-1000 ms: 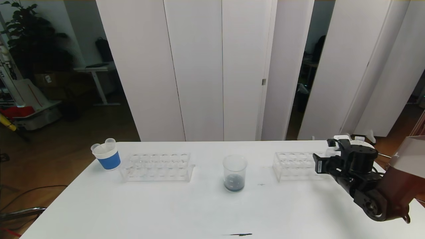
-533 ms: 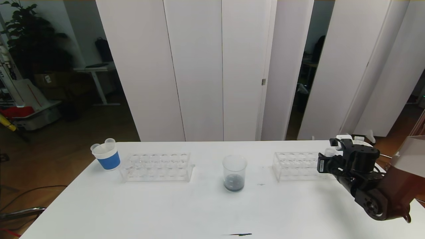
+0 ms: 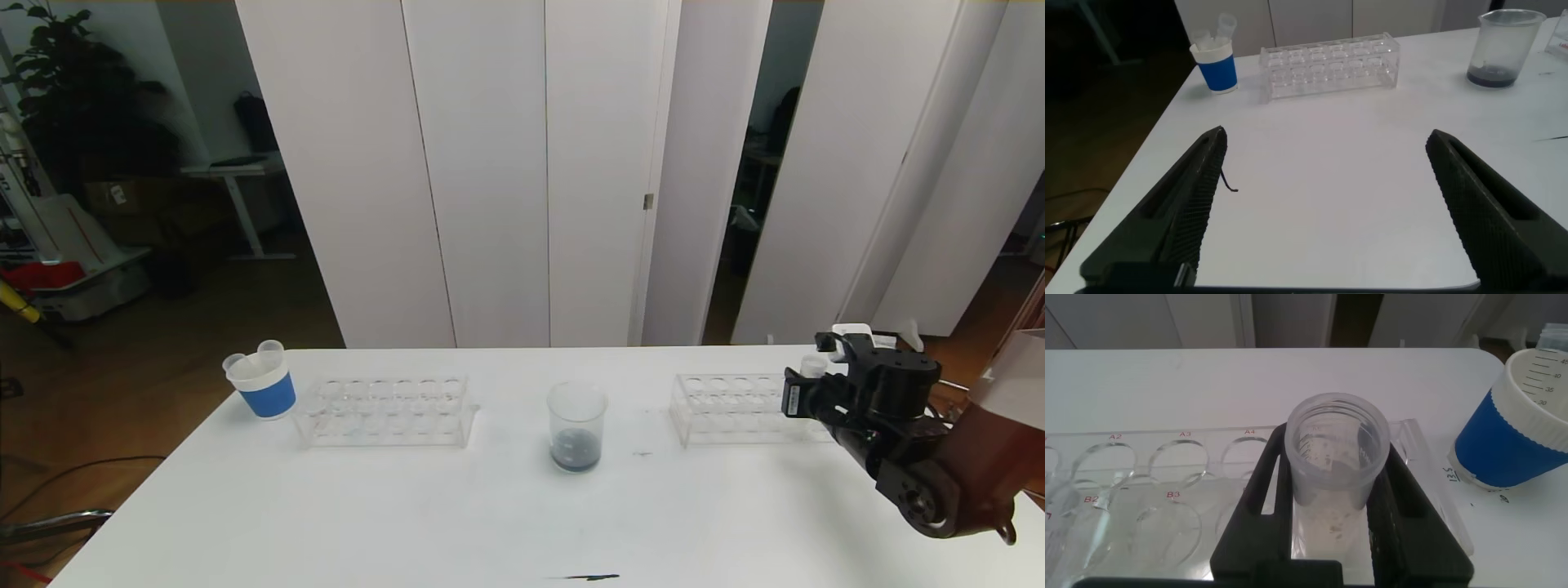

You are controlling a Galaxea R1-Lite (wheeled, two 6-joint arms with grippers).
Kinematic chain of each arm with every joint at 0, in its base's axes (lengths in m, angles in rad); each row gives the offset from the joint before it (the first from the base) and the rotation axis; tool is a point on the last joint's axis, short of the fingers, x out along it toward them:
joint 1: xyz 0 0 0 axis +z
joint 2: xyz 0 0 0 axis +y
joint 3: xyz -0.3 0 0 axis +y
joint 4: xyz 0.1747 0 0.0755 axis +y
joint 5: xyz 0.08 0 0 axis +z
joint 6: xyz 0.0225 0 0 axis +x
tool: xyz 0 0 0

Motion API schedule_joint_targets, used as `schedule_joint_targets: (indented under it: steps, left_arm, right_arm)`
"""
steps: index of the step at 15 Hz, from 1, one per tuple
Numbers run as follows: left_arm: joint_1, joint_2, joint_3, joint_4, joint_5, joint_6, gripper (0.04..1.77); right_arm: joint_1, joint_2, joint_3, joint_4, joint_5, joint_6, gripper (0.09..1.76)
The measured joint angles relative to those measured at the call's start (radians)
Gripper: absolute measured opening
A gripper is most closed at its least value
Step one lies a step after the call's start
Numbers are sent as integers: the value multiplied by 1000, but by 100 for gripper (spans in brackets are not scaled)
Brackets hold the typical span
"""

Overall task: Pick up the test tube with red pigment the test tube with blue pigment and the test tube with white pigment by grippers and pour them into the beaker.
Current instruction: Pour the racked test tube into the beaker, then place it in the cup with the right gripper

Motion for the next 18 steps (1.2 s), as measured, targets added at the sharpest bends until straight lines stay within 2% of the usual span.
schedule_joint_targets:
  steps: [4,7,10,13,15,18]
  left_arm:
    - [0,0,0,0,0,0,174]
    - [0,0,0,0,0,0,174]
    - [0,0,0,0,0,0,174]
    - [0,0,0,0,0,0,174]
    - [0,0,0,0,0,0,174]
    - [0,0,0,0,0,0,174]
  right_arm:
    - [9,-60,-1,10,10,0,59]
    - [15,-111,-50,24,13,-2,59]
    - [10,-156,-144,131,11,-4,59]
    - [11,-181,-339,347,19,-4,59]
    - [11,-184,-534,554,44,-2,59]
    - [16,-171,-859,893,147,0,59]
